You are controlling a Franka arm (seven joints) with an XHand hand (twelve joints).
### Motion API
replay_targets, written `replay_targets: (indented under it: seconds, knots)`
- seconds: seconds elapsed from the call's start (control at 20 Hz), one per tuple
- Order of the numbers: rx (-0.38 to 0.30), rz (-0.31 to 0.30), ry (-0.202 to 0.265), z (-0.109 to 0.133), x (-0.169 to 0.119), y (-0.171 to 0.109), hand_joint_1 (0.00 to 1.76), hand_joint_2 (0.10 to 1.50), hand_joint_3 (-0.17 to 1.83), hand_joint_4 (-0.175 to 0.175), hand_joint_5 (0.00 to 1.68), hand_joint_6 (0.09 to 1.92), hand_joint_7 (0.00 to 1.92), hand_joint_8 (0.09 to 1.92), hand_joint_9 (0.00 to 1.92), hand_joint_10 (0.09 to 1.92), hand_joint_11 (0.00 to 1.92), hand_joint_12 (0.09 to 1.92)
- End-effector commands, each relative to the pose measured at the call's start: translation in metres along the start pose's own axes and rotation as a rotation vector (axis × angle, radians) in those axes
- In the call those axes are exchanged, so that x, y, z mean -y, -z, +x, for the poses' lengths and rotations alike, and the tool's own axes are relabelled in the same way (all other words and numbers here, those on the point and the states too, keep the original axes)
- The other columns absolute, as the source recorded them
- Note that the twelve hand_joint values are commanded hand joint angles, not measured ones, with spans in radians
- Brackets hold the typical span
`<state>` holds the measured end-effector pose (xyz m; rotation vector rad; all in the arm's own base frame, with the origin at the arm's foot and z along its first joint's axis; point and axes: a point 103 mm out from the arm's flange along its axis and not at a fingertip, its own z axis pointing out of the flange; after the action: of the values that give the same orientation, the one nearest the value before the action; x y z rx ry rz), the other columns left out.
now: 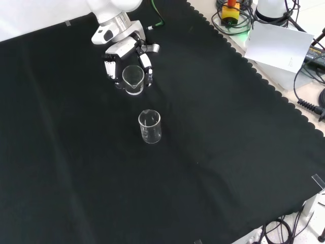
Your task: Pour the water from the handheld beaker into the one on the table.
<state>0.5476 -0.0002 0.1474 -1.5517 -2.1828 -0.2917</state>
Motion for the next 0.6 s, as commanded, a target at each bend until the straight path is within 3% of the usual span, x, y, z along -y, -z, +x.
replay_targets:
  seconds: [0.05,0.6]
  knots:
    - [0.03,0.051,0.012,0.017,-0.009,0.003,1.33,0.47,0.95,-0.175,1.24,0.75,1.48,0.58,1.53,0.68,1.2,0.81]
    - [0.141,0.193,0.002,0.038,-0.026,0.003,1.33,0.47,0.95,-0.175,1.23,0.75,1.47,0.6,1.54,0.67,1.2,0.8]
